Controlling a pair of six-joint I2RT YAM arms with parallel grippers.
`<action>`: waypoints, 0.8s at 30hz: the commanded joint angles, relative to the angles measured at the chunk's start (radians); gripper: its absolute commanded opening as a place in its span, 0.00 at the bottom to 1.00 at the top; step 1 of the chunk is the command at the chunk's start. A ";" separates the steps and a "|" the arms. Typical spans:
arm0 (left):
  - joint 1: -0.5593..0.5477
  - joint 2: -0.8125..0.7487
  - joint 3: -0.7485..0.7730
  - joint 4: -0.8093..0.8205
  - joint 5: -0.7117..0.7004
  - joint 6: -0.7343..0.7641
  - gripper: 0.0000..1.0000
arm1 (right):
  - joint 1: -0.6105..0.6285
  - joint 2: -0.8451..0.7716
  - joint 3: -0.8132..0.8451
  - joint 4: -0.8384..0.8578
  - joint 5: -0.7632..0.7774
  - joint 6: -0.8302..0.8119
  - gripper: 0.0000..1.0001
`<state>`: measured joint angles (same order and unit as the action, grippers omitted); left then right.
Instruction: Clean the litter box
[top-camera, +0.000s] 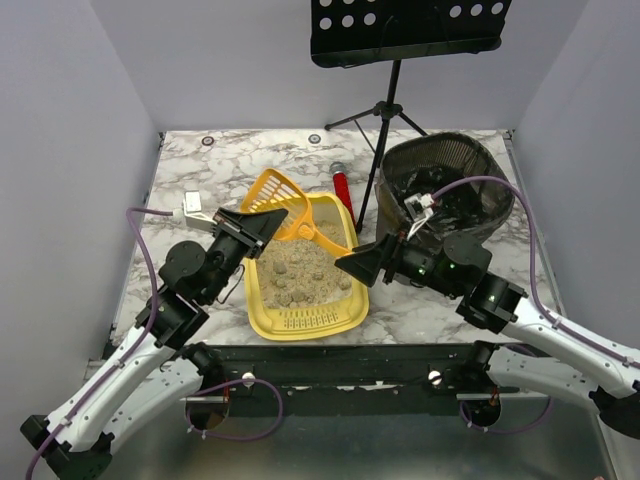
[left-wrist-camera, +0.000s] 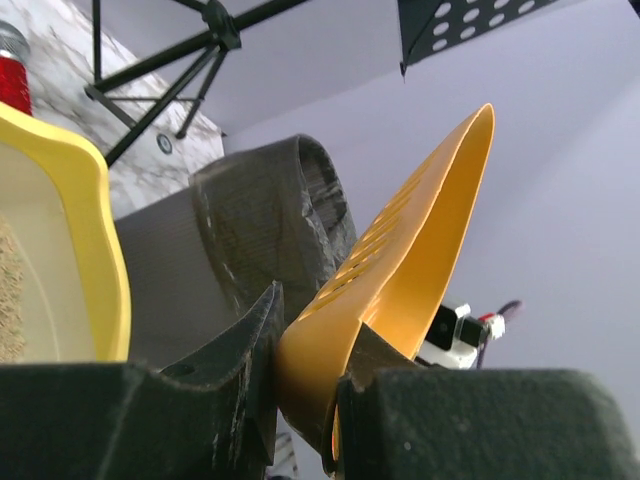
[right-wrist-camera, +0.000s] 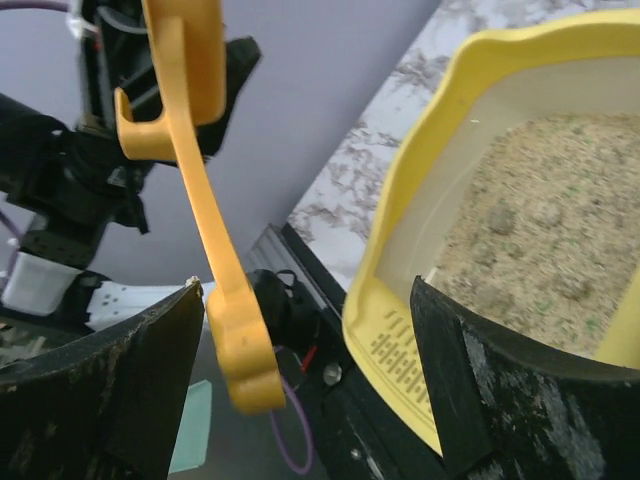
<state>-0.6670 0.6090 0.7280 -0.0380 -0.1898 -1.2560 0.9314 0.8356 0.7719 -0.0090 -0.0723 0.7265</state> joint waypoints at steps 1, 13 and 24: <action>0.000 0.017 -0.016 0.072 0.105 -0.052 0.00 | 0.004 0.046 -0.037 0.234 -0.107 0.050 0.88; 0.001 -0.009 -0.041 0.039 0.007 -0.062 0.00 | 0.006 0.017 -0.155 0.486 -0.073 0.154 0.26; 0.000 0.046 0.013 -0.351 -0.333 0.216 0.99 | 0.006 0.071 0.145 -0.297 0.123 0.166 0.01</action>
<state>-0.6678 0.6220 0.6964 -0.0994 -0.2581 -1.1942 0.9409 0.8814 0.7841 0.1047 -0.0978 0.8780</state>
